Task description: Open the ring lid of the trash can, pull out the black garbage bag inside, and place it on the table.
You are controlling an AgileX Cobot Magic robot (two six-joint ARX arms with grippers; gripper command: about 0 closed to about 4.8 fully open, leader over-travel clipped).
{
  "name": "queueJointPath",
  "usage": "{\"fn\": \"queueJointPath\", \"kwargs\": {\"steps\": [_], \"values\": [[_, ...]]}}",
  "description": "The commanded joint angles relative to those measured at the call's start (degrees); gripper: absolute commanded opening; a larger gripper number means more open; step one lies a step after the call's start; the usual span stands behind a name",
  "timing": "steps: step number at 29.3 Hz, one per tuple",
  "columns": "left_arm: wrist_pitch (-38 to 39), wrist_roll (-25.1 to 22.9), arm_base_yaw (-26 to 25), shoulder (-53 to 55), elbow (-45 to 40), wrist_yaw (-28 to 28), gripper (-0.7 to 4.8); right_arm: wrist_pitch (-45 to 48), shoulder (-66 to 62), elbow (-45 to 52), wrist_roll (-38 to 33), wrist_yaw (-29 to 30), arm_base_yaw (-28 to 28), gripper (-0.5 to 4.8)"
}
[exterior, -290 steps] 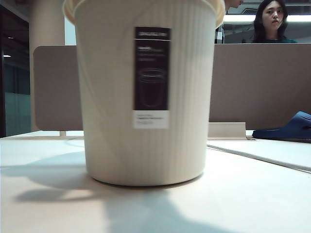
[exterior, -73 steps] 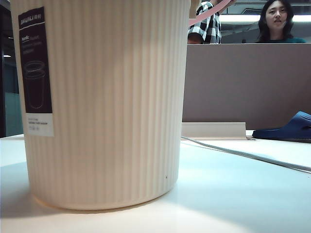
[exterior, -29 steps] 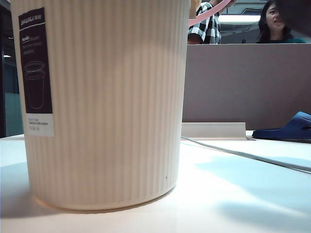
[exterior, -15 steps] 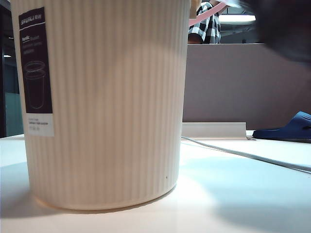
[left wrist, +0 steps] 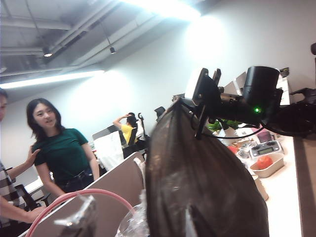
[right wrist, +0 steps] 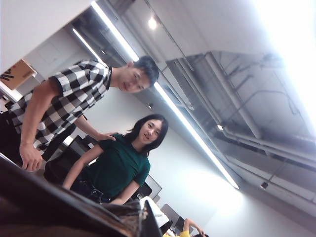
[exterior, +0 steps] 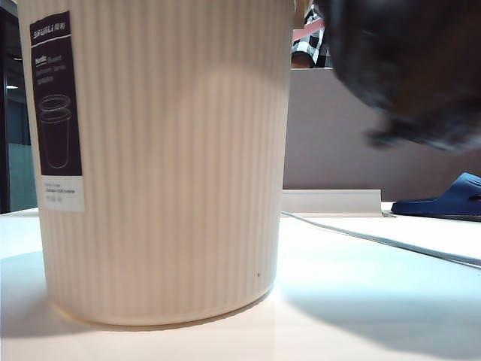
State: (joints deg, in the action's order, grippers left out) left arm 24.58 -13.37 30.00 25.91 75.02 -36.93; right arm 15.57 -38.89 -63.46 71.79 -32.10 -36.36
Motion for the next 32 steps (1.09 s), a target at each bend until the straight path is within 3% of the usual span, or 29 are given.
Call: {"fn": "queueJointPath", "kwargs": {"steps": [1,17,24,32], "values": [[0.4,0.3,0.0,-0.6,0.2,0.9,2.31,0.9,0.0,1.2,-5.6,4.1,4.9,-0.02],[3.1,0.1,0.0,-0.9,-1.4,1.2,2.31,-0.6,-5.3,6.3,-26.1,16.9,24.6,-0.02],[2.0,0.3,0.0,-1.3,-4.7,1.4,2.31,-0.4,-8.8,7.7,-31.9,19.0,26.9,-0.02],[1.3,0.3,0.0,-2.4,-5.4,2.4,2.10,-0.3,-11.0,12.3,-33.2,19.2,27.1,-0.02]]}}
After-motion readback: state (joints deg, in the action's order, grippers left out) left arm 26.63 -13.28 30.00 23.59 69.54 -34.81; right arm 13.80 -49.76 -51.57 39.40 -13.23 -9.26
